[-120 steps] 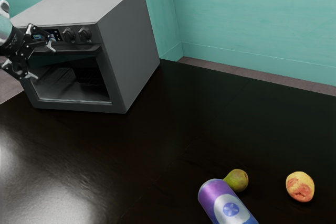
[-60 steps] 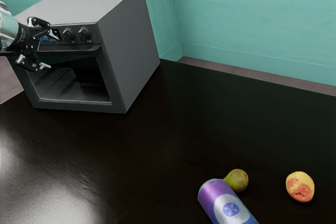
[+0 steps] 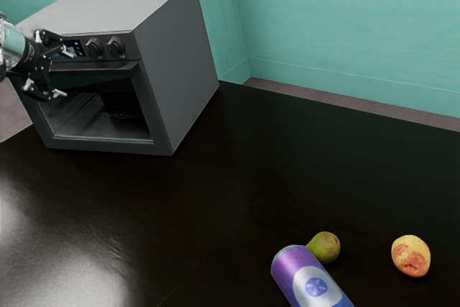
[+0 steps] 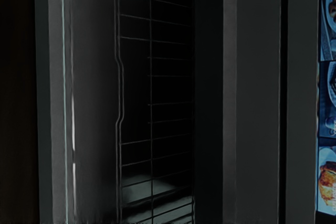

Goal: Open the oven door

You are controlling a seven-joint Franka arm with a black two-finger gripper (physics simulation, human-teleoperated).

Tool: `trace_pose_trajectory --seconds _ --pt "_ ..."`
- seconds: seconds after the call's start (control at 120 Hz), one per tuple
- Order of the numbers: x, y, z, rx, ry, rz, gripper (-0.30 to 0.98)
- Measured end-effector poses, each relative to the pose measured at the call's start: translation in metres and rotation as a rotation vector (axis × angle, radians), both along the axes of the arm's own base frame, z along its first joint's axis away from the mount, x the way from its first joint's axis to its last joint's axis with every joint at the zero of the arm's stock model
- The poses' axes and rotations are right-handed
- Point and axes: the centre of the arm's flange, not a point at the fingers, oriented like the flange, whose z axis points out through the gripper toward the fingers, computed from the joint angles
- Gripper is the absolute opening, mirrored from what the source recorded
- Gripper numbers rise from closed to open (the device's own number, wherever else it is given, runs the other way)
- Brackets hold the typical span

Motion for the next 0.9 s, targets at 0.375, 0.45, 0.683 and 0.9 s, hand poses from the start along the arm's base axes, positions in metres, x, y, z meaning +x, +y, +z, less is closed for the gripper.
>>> trace_pose_trajectory --seconds 0.375,0.45,0.683,0.9 --pt "0.011 0.002 -0.027 -0.032 0.024 0.013 0.68" --pt "0.011 0.002 -0.034 -0.038 0.031 0.017 0.68" --pt "-0.034 -0.018 -0.047 -0.064 0.034 0.046 0.68" --pt "-0.142 -0.066 -0.064 -0.081 0.019 0.097 0.68"
